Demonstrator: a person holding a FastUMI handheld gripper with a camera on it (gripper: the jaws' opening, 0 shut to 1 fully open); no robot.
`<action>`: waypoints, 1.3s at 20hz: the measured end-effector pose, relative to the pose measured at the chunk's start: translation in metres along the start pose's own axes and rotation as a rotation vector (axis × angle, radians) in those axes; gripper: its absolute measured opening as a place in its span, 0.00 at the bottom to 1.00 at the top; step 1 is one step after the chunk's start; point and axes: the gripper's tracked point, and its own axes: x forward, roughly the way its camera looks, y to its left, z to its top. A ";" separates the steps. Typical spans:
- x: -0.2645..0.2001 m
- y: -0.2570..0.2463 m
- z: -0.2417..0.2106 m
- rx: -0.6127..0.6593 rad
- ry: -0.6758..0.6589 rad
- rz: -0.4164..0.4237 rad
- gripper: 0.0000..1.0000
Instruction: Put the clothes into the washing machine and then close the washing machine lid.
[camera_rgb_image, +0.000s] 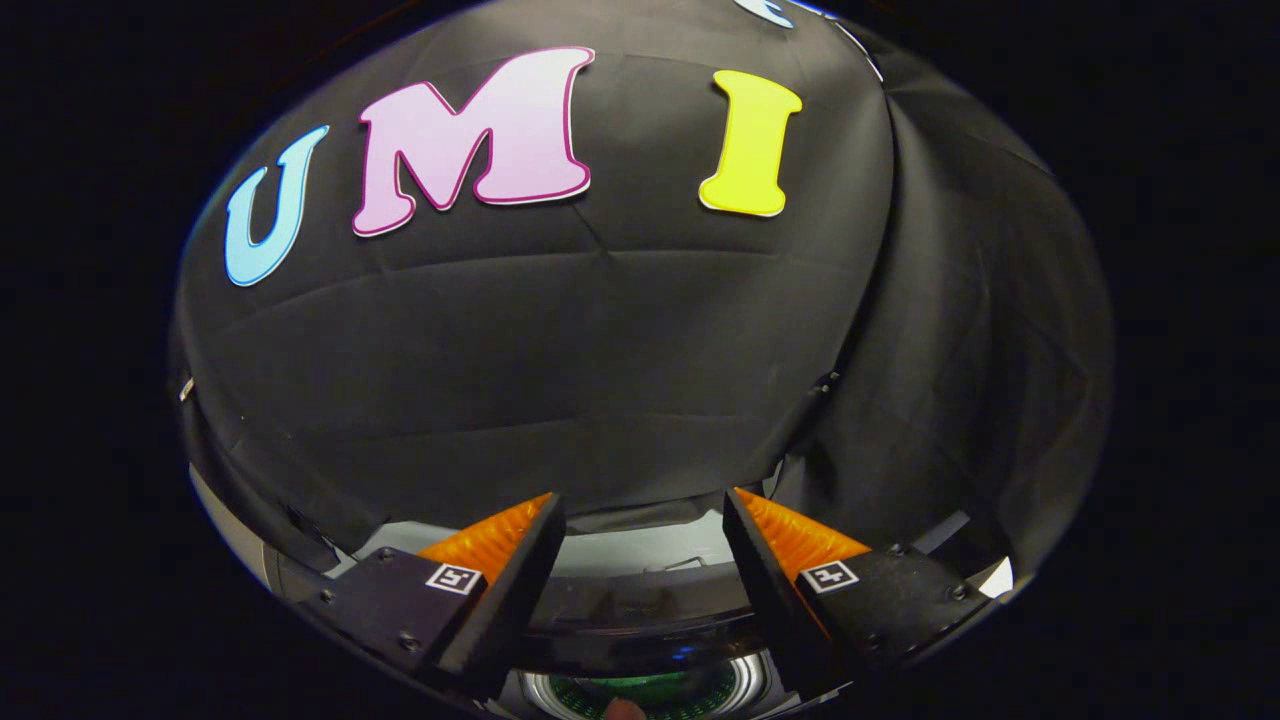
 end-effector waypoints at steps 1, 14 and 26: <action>-0.006 -0.002 -0.005 0.000 -0.002 0.000 1.00; -0.049 -0.011 -0.057 -0.017 0.059 -0.020 1.00; -0.086 -0.002 -0.146 -0.040 0.243 -0.004 1.00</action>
